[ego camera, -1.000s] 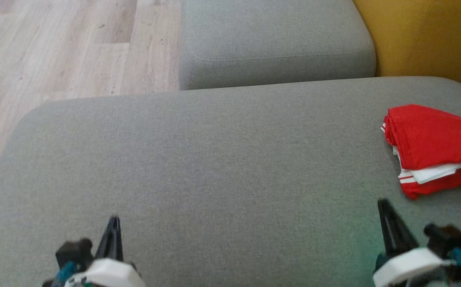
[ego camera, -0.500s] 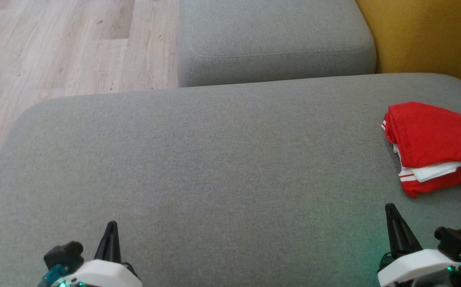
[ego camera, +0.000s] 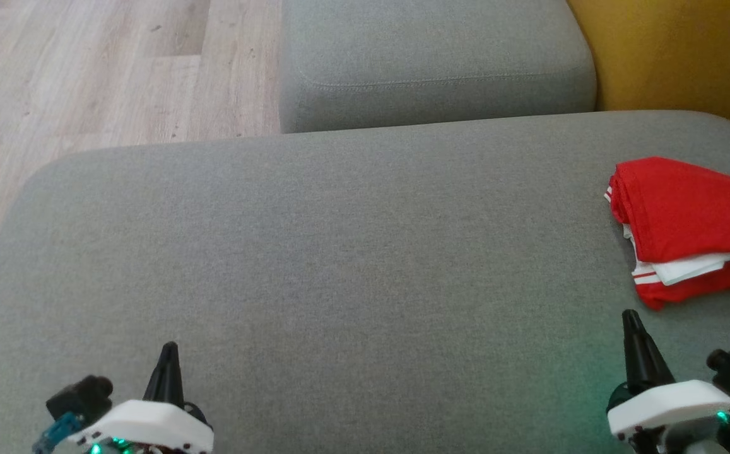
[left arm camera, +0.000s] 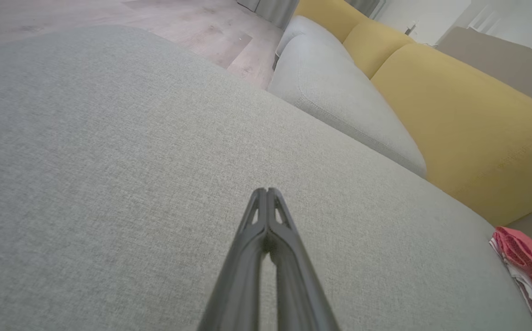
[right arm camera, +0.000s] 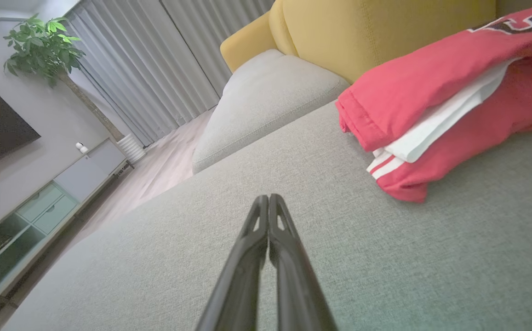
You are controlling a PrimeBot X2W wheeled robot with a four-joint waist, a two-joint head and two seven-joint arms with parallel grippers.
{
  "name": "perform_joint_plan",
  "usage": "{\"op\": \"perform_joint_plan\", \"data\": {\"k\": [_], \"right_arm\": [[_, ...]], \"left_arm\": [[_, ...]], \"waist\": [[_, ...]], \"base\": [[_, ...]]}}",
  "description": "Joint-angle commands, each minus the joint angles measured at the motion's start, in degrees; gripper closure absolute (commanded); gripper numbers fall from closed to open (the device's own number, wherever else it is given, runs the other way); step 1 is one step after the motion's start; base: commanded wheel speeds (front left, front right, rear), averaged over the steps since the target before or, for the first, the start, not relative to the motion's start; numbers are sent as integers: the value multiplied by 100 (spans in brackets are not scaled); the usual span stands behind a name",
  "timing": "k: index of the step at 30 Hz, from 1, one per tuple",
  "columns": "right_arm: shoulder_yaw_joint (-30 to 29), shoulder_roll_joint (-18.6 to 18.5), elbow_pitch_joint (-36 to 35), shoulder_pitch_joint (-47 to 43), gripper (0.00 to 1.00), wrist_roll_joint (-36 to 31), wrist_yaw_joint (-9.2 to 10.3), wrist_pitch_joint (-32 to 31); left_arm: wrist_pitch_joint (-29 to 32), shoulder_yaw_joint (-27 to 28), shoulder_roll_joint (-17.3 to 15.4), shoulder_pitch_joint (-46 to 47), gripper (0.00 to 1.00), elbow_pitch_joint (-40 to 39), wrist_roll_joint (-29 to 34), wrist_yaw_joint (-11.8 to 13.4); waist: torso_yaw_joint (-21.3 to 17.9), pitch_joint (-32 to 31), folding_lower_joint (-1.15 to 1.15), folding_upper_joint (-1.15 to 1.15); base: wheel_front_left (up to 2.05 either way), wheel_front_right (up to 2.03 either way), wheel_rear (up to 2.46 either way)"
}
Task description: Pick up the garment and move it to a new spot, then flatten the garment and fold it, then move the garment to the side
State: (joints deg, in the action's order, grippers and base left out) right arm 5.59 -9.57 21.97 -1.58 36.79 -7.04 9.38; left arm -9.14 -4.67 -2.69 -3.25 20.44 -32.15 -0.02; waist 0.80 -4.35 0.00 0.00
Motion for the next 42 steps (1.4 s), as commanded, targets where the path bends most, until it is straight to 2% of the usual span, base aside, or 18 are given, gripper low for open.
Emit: {"op": "perform_joint_plan", "data": {"k": [1, 42], "right_arm": [[-46, -19, -205, 311, 100, 133, -12, -30], [-545, 275, -456, 509, 100, 2435, -26, -695]], "left_arm": [[17, 128, -6, 324, 100, -220, -130, -36], [676, 551, -12, 589, 100, -398, -2633, -339]], "waist": [[-1, 5, 0, 0], [-35, 196, 0, 0]], "base": [[0, 0, 0], [0, 0, 0]]}}
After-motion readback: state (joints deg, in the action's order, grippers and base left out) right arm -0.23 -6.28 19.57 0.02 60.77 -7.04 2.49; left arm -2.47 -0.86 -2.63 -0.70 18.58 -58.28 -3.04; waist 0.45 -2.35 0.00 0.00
